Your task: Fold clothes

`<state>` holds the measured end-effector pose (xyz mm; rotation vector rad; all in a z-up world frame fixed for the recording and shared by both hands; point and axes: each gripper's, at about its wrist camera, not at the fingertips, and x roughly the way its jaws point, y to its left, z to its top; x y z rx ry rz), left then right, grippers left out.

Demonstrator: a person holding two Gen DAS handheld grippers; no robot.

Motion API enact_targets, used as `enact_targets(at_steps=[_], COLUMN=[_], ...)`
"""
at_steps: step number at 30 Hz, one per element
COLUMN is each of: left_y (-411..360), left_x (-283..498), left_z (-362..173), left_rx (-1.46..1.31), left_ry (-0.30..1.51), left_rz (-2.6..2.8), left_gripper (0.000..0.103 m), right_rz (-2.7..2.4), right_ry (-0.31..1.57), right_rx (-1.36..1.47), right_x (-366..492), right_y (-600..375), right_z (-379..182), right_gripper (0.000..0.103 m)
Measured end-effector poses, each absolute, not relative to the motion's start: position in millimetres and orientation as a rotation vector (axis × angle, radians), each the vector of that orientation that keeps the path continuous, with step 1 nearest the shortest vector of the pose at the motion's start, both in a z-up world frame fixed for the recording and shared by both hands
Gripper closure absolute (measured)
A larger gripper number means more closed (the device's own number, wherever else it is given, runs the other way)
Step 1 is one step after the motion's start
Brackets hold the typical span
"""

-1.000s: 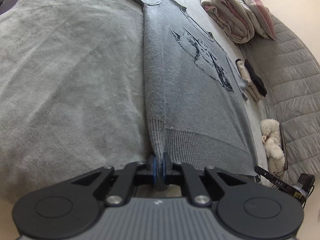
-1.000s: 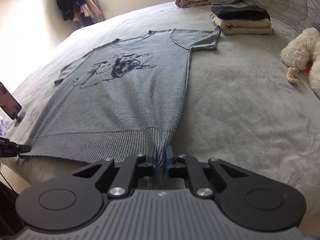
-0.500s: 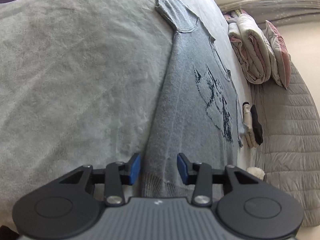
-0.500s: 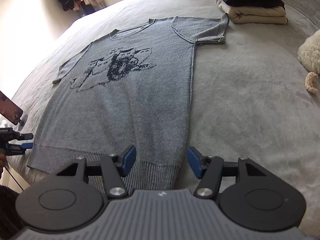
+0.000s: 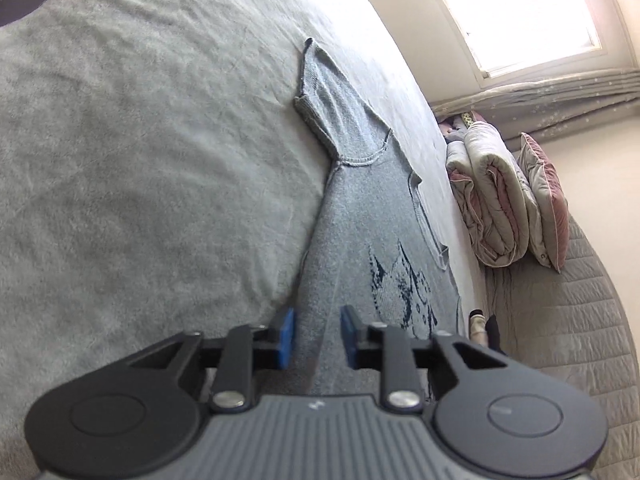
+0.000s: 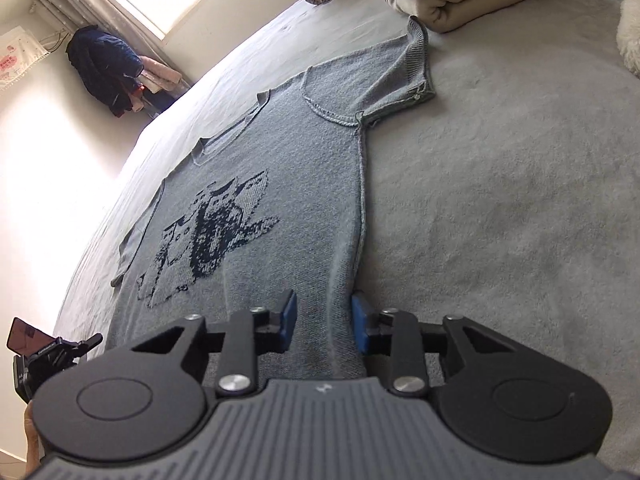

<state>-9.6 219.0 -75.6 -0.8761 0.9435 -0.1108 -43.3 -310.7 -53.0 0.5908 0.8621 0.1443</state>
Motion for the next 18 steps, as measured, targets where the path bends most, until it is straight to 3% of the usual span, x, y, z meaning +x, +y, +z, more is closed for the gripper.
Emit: enact_targets(at_steps=[6,8,10,11,13,18], left_y=[210.4,212.7,212.9,213.0,213.1,203.1], left_x=[-5.3,1.9,8.1,11.3,17.5,37.1], left_z=[-69.4,-69.4,-68.5,-68.1,-67.2,-75.2], left_rx=[-0.793,-0.837,-0.87,-0.887,-0.919,-0.954], left_ry=[0.87,0.875,0.843,0.827,0.795,0.765], left_rz=[-0.062,-0.087,-0.09,-0.091,-0.093,-0.067], left_gripper=[0.098,0.093,0.076,0.065,0.062,0.063], right_rz=[0.079,0.105,0.114,0.115,0.112,0.076], right_ry=[0.873,0.876,0.872,0.865,0.842,0.796], right_rx=[0.558,0.615,0.683,0.722,0.778,0.812], right_x=[-46.0,-41.2,-33.4,-29.2,-19.4,4.4], right_y=[-324.7,-328.6,-332.6,-335.1,-336.9,-335.4], right_z=[-52.2,-52.7,-51.9,-51.9,-53.2,-56.7], right_gripper=[0.097,0.084,0.081,0.067,0.046,0.046])
